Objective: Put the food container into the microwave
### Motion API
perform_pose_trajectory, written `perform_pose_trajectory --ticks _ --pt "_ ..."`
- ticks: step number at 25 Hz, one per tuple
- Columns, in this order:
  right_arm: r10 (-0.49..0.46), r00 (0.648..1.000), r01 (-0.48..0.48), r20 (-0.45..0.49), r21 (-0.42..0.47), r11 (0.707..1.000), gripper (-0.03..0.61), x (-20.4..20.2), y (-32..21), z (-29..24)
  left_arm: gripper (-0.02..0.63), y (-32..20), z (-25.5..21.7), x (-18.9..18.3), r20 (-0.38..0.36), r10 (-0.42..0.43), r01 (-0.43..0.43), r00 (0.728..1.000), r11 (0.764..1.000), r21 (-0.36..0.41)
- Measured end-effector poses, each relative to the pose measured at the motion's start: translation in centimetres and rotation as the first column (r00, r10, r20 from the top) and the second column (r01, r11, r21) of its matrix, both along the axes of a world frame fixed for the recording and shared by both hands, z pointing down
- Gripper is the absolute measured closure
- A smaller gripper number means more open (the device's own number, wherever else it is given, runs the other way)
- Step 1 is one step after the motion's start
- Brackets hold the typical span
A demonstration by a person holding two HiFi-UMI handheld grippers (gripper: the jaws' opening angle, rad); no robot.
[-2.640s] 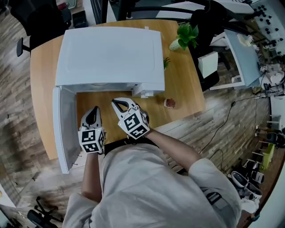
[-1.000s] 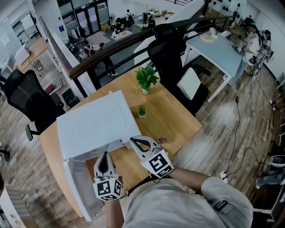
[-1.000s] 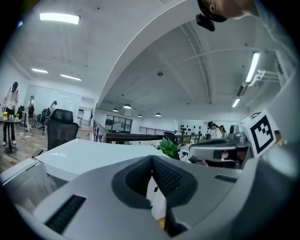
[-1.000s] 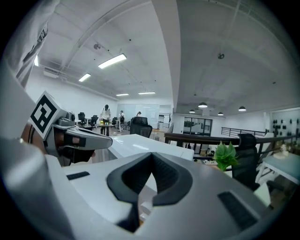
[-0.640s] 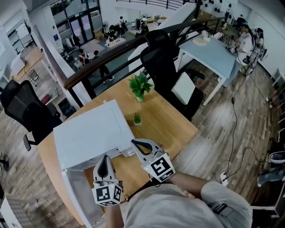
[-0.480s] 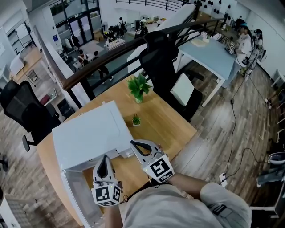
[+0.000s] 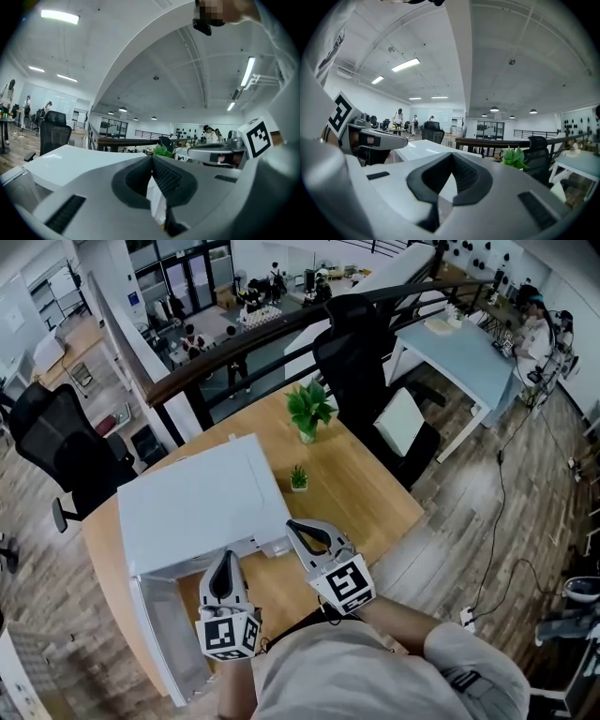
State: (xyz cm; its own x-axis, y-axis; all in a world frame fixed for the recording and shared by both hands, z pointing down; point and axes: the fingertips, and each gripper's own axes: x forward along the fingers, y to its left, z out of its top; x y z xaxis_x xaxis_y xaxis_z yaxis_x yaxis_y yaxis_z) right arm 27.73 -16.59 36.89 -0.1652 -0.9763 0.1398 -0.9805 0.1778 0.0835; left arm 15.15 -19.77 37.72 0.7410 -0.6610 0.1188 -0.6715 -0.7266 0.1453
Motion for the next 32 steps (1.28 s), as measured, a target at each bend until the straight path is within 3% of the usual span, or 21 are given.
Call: perform_pose_trajectory --ticks 7,12,32 --pt "0.004 0.999 -0.005 0.033 0.016 1.0 0.575 -0.15 0.03 0.34 0.601 0.37 -0.12 -0.1 -0.001 0.0 0.0 1.0 1.0 0.0" --pt "-0.014 1.0 0.014 -0.006 -0.002 1.0 0.575 -0.43 0.31 -0.12 0.601 0.46 -0.13 -0.25 -0.006 -0.009 0.009 1.0 1.0 -0.002" --pt "-0.007 1.0 0.007 0.0 0.006 1.0 0.575 -0.39 0.14 0.15 0.601 0.18 -0.1 -0.38 -0.001 -0.012 0.012 1.0 1.0 0.002"
